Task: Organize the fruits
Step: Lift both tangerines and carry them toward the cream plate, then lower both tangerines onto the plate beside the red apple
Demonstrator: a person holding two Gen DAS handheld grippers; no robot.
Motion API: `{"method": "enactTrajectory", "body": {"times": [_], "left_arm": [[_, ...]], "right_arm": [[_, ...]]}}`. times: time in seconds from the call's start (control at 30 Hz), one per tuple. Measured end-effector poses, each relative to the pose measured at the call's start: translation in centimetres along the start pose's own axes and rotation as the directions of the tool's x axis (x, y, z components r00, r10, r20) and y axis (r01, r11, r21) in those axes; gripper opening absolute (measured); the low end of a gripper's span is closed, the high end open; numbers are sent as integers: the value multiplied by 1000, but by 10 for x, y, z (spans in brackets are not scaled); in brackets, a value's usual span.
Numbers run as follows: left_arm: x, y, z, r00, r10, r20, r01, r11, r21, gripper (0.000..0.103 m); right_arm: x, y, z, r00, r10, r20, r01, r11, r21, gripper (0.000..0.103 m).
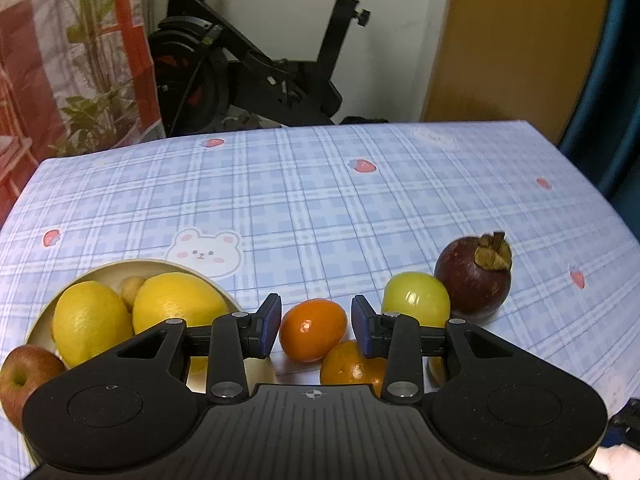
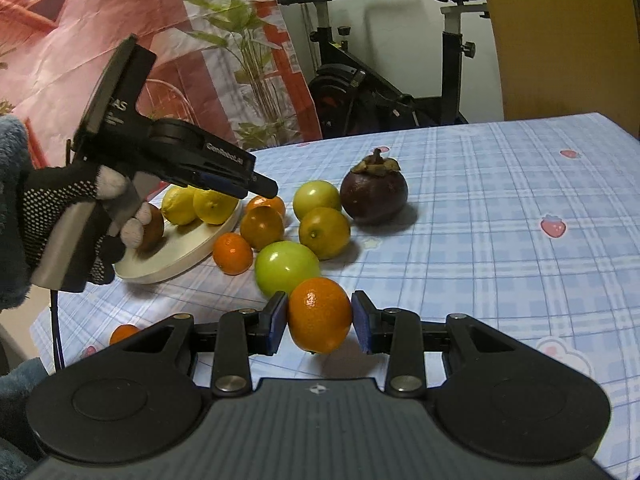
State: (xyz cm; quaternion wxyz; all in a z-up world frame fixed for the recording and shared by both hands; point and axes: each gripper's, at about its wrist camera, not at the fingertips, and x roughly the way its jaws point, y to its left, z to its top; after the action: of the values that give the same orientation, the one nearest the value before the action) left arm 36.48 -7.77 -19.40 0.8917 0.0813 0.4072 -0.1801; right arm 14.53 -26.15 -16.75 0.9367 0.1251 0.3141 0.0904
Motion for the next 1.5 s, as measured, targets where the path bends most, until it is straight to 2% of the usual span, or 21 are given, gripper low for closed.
{"method": "enactTrajectory", "body": {"times": [0.37,0.47,0.7,1.1,1.5], "left_arm": [[7,1,0,1000,3,-23,-2,999,41,43],[11,7,2,999,-24,-48,25,1000,6,43],[9,0,-6,996,-42,-77,44,999,31,40],[-5,0,-9,999,-36,-28,37,999,9,39],[-59,25,-16,998,-26,59,29,998,-57,39]], "right_arm": [[4,-3,-2,1000,13,-14,-13,1000,18,37],[4,-3,-3,1000,12,-16,-12,1000,21,37],[6,-2,-4,1000,17,-21,-16,1000,25,37],[8,-1,-5,999,17,-29,-16,1000,26,37],[5,6,-1,1000,15,-14,-15,1000,6,37]]}}
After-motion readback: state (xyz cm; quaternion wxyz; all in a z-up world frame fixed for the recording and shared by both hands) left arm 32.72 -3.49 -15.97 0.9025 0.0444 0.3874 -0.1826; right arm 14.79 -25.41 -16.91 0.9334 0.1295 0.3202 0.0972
